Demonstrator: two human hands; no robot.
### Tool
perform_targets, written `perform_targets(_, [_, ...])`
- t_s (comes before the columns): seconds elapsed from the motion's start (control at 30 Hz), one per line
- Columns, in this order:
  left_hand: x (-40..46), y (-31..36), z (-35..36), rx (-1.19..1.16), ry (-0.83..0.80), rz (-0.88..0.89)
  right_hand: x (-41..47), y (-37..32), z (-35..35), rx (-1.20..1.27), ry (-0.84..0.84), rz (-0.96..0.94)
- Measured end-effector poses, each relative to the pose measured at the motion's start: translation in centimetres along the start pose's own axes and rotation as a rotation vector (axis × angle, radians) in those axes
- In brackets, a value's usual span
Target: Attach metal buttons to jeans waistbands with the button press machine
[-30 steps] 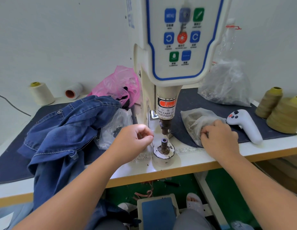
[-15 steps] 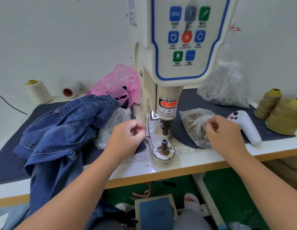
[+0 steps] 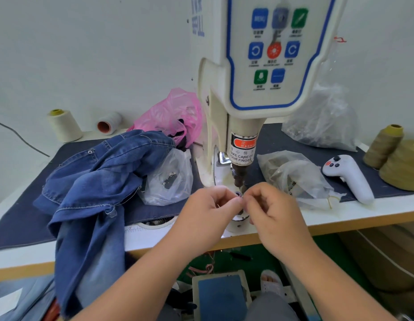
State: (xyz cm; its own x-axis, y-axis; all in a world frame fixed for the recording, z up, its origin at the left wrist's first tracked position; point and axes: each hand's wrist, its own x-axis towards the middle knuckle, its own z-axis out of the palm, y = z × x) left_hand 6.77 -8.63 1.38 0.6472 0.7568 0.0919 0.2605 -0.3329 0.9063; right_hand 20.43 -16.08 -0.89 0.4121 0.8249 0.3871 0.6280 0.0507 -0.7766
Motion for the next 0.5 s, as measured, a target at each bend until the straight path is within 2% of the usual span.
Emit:
perform_targets(0.13, [0.0,0.6,0.2,-0.070,0.005,-0.102,-0.3,-0.4,0.3,0.002,0.010,-0.020])
perform_targets(0.37, [0.8,0.9,0.1,-0.351,-0.044,-0.293,-0.4,-0.4,0.4,0.001,0.001,-0.022])
perform_targets(0.5, [1.6,1.0,0.5,-0.441,0.010,-0.395,-0.5,0.0,0.3,0.069,0.021,0.004])
